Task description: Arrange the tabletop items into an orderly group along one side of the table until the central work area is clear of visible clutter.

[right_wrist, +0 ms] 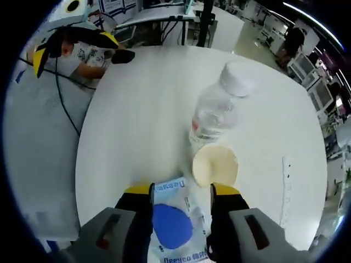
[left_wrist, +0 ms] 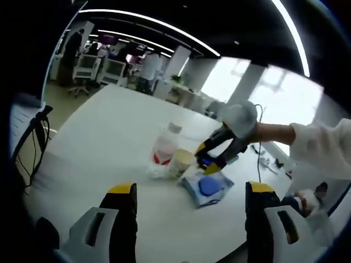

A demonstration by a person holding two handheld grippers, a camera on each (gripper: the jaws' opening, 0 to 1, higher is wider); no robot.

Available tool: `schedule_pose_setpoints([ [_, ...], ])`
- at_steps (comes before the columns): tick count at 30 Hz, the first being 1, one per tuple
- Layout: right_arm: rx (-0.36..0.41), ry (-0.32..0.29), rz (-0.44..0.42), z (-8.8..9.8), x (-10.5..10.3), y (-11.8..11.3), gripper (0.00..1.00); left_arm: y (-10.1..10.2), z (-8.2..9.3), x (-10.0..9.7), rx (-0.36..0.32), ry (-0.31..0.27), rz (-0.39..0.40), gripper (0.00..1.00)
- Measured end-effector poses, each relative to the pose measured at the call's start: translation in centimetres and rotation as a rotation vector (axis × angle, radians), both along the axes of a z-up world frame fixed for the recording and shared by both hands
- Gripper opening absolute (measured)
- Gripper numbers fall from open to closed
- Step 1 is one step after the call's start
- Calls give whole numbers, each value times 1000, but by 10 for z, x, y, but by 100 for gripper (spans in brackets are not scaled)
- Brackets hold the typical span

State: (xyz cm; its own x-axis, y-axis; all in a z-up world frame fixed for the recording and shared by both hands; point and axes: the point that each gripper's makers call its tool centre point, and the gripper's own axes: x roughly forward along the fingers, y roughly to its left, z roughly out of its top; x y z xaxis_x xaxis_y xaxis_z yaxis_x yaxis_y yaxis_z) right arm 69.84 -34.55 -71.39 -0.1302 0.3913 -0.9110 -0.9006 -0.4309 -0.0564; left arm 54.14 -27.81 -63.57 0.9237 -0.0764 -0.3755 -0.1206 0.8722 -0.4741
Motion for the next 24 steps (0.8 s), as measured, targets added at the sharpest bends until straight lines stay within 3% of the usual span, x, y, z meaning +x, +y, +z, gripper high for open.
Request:
schedule_pose_setpoints([
  [6,34,-6,-58,7,3,-23,51,-3,-2,0,6,14,-7,85],
  [9,104,-5,-135,16,7,-32,60,-5,-1,-1,11,19,-1,91],
  [16,194,68,-253,27,6,-53,68,-9,-2,-1,14,31,-14,96],
  [24,204,60,-268,35,5,-59,67,-18,-2,0,20,43,-46,96],
])
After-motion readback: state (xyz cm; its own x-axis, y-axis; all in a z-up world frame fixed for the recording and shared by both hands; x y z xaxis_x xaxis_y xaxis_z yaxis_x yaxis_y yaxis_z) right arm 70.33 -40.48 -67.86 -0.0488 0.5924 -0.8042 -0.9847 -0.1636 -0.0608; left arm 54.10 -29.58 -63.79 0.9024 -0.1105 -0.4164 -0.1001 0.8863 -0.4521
